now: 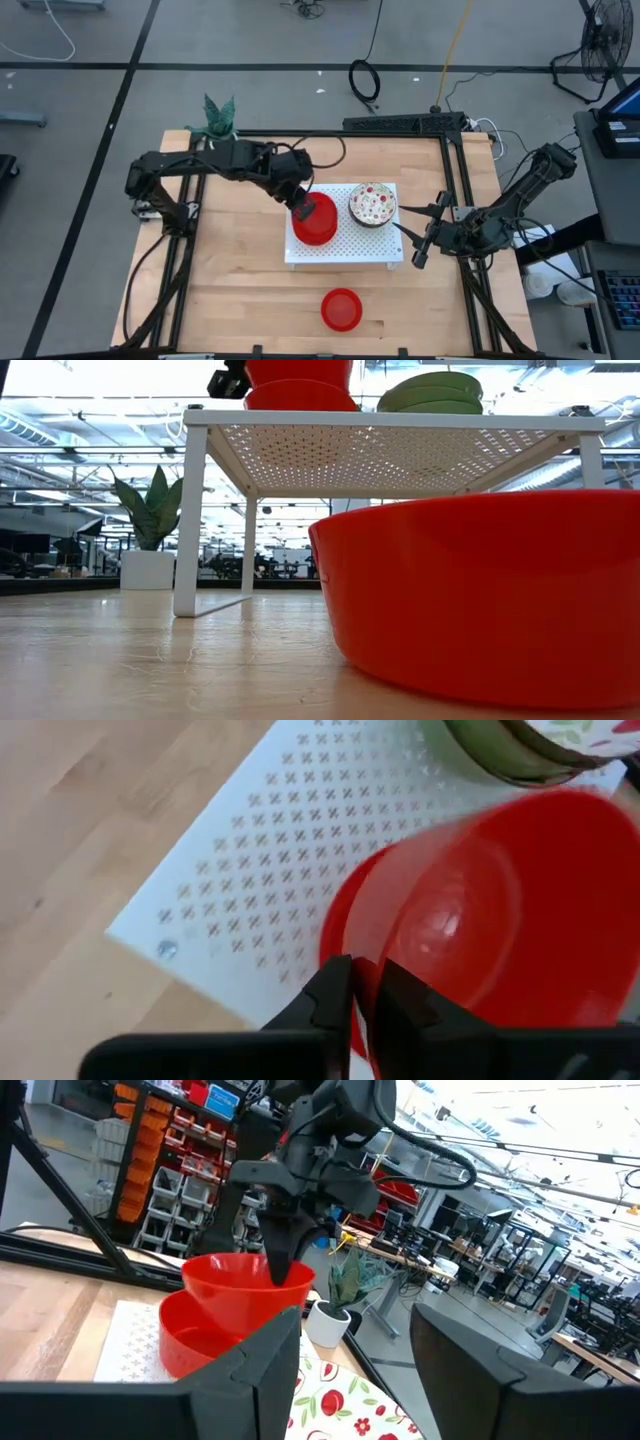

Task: Pick & Place Mini bowls
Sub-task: Stack the left red bowl on top of the red bowl on the shelf

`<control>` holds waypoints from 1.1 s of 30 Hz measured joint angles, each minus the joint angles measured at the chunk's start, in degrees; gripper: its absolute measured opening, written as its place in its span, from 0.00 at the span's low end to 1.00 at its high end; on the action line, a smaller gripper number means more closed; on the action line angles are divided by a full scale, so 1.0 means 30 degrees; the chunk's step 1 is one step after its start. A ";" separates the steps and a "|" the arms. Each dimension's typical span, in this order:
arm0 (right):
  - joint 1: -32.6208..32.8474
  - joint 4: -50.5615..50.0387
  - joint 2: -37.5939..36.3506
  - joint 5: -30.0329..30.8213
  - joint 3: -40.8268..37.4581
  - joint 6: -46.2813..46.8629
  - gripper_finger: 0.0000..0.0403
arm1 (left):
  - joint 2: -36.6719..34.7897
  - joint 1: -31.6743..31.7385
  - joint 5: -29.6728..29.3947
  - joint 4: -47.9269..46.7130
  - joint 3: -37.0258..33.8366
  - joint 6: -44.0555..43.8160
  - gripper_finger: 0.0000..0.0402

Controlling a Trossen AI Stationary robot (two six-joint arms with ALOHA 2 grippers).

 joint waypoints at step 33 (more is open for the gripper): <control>0.0002 -0.0146 0.0000 0.0000 0.0000 0.0003 0.44 | 0.0601 -0.0032 0.3564 0.0044 0.0004 0.0909 0.20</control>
